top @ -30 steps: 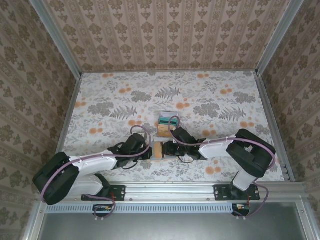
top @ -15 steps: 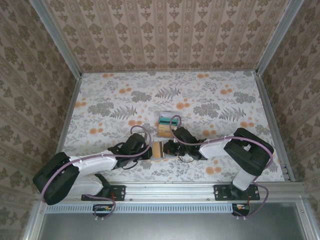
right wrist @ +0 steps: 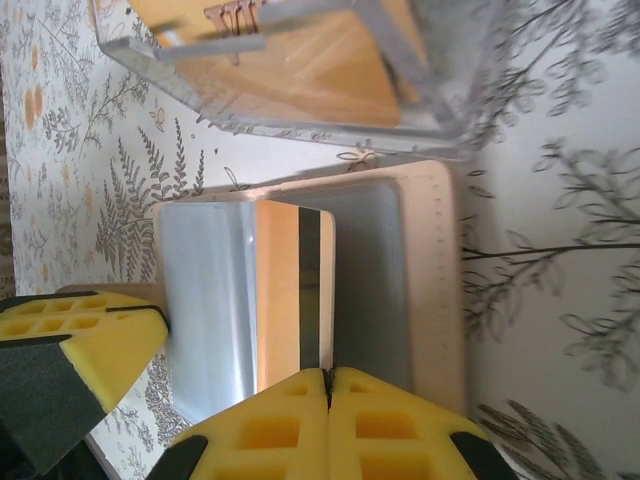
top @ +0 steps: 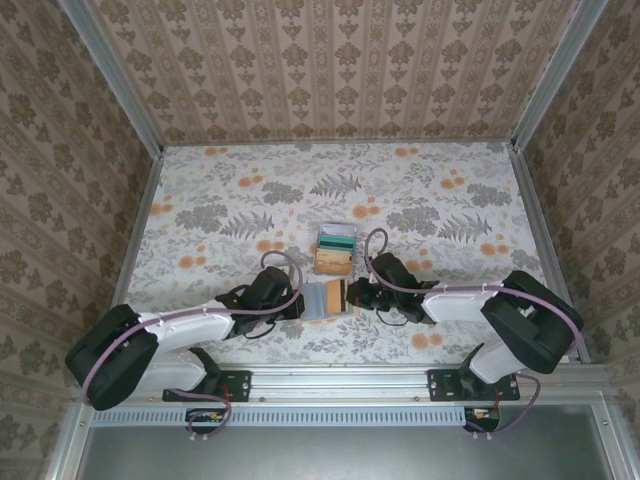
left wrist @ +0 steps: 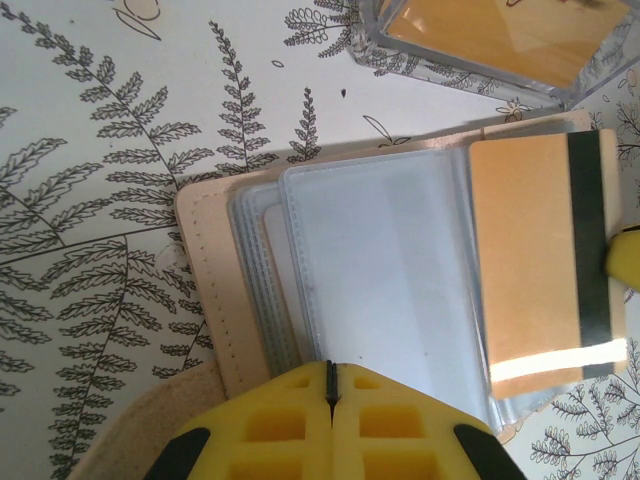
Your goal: Take the credit cards out of the card holder
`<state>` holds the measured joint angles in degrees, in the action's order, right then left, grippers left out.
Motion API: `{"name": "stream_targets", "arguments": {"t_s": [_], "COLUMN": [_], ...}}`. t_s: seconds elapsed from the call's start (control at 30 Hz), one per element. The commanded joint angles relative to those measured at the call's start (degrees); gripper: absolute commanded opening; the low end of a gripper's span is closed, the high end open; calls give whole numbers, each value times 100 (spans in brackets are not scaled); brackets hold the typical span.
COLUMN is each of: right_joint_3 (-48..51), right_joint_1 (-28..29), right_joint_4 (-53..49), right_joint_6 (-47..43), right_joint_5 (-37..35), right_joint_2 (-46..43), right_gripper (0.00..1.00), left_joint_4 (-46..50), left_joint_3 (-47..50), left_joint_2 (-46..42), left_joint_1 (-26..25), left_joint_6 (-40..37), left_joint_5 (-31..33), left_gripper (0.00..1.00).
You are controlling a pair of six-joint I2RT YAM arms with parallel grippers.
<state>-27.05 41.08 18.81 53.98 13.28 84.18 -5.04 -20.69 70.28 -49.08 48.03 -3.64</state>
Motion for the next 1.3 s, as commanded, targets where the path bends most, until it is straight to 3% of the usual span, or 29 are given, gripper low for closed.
{"name": "stream_targets", "arguments": {"t_s": [0.0,0.27,0.43,0.5,0.57,0.7,0.77,0.8,1.07,1.27], "right_joint_3": [127,-367,-1226,-1655,-2058,-2616,-2869,-2965,-4044,-4503], "right_joint_1": [-132,-243,-246,-239,-215,-117,-30,7,126,192], "right_joint_4": [-651,-2313,-3265,-3563,-3769,-3847,-3950,-4001,-4930,-5347], "right_joint_6": [-275,-1338,-2278,-2782,-3320,-4387,-5164,-5537,-7817,-8980], "right_joint_5": [-218,-473,-580,-563,-546,-477,-399,-394,-362,-672], "right_joint_2": [-403,-1913,-2157,-1998,-1790,-1428,-1235,-1150,-244,416], "right_gripper": [1,0,0,0,0,0,0,0,0,0], "left_joint_4": [605,816,854,897,944,1186,1317,1386,1933,2249], "left_joint_3": [-12,-151,-164,-153,-96,41,162,214,577,636], "left_joint_2": [-60,-409,-878,-1130,-1397,-1959,-2363,-2519,-3908,-4358], "left_joint_1": [4,12,17,12,12,28,35,33,110,153], "left_joint_6": [-28,-231,-320,-353,-413,-483,-491,-488,-523,-587], "left_joint_5": [184,137,124,135,140,247,321,345,476,520], "left_gripper": [0,0,2,17,43,61,79,83,84,85]}}
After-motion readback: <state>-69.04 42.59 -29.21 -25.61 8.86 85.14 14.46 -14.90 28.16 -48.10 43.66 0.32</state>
